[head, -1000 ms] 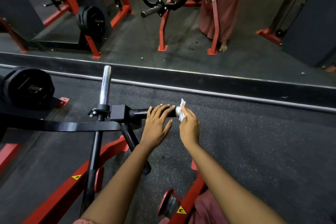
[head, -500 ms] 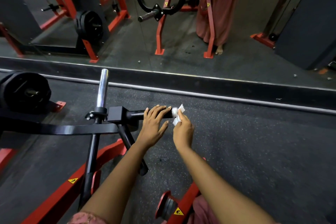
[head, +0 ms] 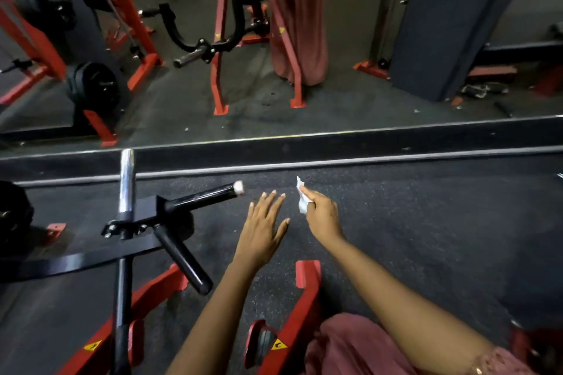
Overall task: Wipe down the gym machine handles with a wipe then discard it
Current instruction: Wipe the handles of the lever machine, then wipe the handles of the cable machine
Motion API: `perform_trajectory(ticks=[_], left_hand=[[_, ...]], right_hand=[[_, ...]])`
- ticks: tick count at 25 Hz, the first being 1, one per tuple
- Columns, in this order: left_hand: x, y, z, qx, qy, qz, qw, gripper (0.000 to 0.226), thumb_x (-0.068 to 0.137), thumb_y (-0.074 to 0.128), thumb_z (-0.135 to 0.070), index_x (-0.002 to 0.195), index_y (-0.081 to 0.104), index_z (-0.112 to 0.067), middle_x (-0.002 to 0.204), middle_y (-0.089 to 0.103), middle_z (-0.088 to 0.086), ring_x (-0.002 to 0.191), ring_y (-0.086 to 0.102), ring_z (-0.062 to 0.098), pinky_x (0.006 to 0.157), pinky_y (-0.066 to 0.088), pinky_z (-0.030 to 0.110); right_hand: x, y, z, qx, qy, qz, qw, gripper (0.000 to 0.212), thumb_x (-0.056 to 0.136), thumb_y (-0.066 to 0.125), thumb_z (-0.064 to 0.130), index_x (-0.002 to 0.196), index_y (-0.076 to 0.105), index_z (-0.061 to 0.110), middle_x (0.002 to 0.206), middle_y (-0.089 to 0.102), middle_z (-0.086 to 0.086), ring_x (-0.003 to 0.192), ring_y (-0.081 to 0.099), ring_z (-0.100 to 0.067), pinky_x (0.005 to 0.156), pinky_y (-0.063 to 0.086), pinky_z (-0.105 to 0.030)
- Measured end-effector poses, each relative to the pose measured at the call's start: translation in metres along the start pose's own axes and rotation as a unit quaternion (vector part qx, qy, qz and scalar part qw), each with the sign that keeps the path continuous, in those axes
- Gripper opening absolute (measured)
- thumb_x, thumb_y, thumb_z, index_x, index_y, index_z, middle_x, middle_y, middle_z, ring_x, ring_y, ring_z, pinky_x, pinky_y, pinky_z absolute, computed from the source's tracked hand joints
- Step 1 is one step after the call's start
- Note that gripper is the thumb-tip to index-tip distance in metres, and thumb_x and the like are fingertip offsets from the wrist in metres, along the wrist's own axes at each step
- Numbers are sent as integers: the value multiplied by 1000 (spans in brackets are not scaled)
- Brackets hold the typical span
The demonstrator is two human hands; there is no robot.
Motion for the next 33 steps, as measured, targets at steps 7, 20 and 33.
perform_trajectory(ticks=[7, 20, 33], left_hand=[[-2, 60, -112, -31, 84, 102, 991, 52, 98, 37, -40, 145, 26, -22, 153, 24, 1, 143, 16, 16, 117, 5, 33], [-6, 150, -338, -43, 489, 281, 825, 52, 98, 37, -37, 146, 25, -21, 152, 27, 0, 142, 18, 14, 117, 6, 33], [-176, 168, -488, -169, 632, 449, 608, 49, 95, 48, -29, 140, 37, -14, 142, 42, 3, 133, 37, 14, 104, 18, 10]], right_hand=[[-76, -142, -72, -58, 72, -125, 988, 44, 83, 42, -8, 115, 64, 11, 113, 67, -11, 91, 64, -20, 77, 41, -23], [-273, -282, -130, -60, 281, -512, 809, 42, 79, 47, -10, 109, 68, 10, 115, 65, -7, 108, 62, -19, 94, 44, -22], [-470, -287, -115, -31, 393, -733, 554, 42, 81, 45, -7, 109, 68, 13, 111, 68, -5, 86, 64, -3, 68, 41, -4]])
Point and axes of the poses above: each hand's wrist, its own x-axis towards the middle knuckle, its own y-axis out of the palm, z = x × y, the point moved 1 cm from there along x, towards the middle knuckle
